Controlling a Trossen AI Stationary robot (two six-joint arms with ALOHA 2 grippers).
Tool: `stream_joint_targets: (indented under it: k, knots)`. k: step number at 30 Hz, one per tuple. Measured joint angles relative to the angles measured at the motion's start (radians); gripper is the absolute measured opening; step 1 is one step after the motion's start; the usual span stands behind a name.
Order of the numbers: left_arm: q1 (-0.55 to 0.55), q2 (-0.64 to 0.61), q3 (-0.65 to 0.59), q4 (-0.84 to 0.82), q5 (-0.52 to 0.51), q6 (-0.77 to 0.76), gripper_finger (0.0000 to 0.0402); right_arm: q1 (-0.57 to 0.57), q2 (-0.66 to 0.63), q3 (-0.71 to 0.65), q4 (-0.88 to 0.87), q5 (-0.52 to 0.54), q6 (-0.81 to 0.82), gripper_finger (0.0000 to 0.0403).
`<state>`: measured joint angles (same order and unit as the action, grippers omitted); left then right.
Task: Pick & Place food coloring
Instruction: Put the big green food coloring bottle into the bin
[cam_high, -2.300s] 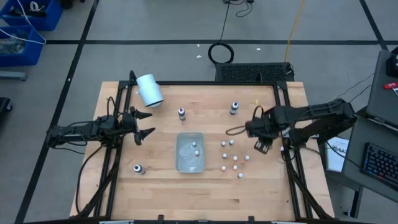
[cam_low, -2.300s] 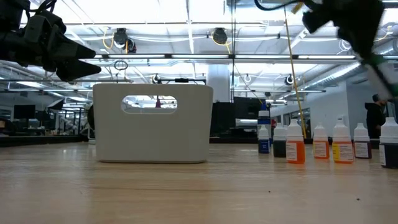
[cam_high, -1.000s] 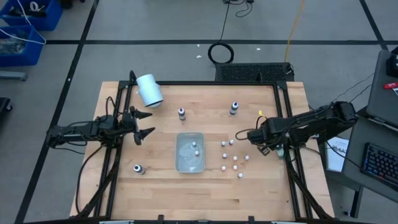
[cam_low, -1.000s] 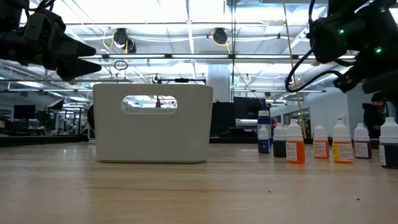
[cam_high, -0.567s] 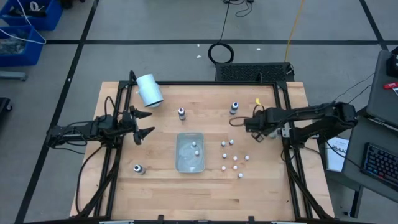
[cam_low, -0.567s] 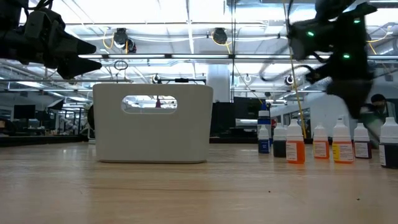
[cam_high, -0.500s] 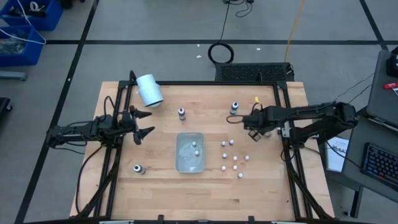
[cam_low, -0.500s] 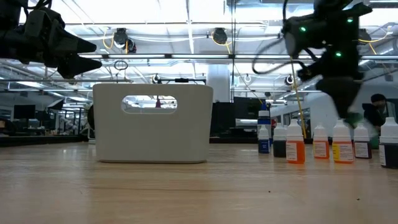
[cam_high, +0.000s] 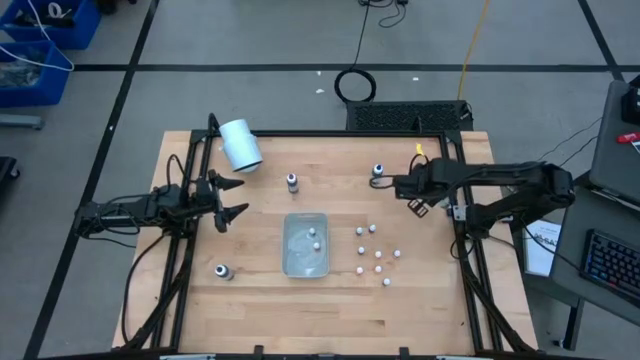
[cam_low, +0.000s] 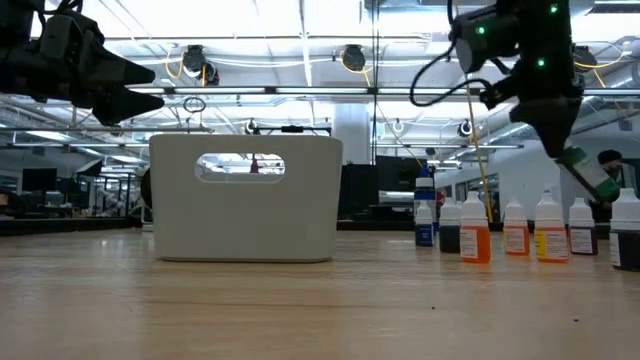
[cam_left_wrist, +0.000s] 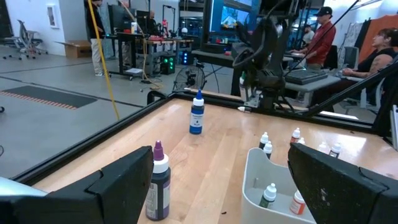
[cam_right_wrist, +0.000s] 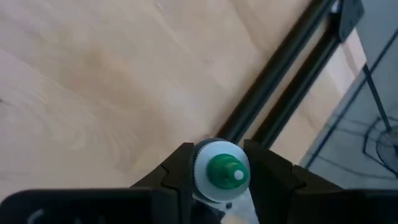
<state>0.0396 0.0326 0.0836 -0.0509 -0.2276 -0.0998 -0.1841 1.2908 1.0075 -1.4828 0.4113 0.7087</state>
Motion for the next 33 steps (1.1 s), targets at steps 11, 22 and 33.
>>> stream_joint_targets:
  k: [11,22,33]
  knots:
    - [0.000,0.000,0.000,0.000,0.000,-0.001,0.0365,-0.026,0.101,-0.154,0.031,-0.082,-0.005,0.0108]
    - [0.000,0.000,0.000,0.000,0.000,-0.001,0.0365,-0.078,0.191,-0.149,0.276,-0.155,-0.150,0.0108]
    - [0.000,0.000,0.000,0.000,0.001,-0.003,0.0365,-0.103,0.197,-0.123,0.185,-0.076,-0.174,0.0108]
